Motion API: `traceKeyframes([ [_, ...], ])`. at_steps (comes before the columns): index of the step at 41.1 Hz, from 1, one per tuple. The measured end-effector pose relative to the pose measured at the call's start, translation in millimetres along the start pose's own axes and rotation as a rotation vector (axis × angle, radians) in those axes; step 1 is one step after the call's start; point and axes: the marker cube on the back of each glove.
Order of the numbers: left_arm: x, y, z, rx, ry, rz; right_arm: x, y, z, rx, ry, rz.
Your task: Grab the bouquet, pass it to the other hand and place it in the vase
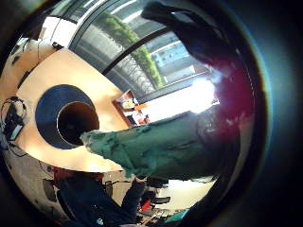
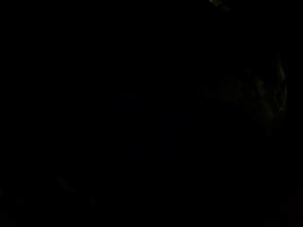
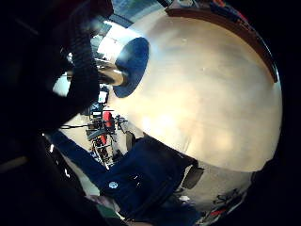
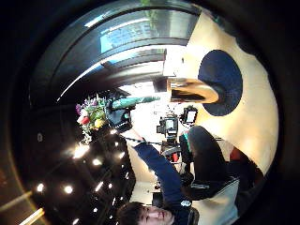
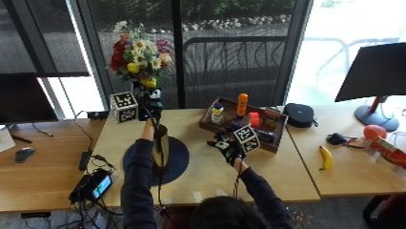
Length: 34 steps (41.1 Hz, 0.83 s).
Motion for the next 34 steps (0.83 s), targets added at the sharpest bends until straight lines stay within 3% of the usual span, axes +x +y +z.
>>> traceKeyframes([
  [11,-53.3,-6.5,2.1,-0.041,0.007,-0.039,4.7,6.2,17.7,-0.028,0.032,0.016],
  [17,-151.1,17.8,-25.3,-0.414,-0.25,-0.099,27.7,-0.5,14.6,0.116,0.204,-0.06],
  [20,-202.9,36.8,-47.6,-0.582,-0.415,-0.133,33.2,4.0,9.8,0.071,0.156,-0.036],
  [23,-233.5,50.4,-63.9,-0.647,-0.474,-0.154,38.6,6.1,3.6,0.053,0.116,-0.029],
  [34,-245.4,57.2,-85.3,-0.664,-0.461,-0.159,55.6,3.5,-12.5,0.095,0.1,0.02],
])
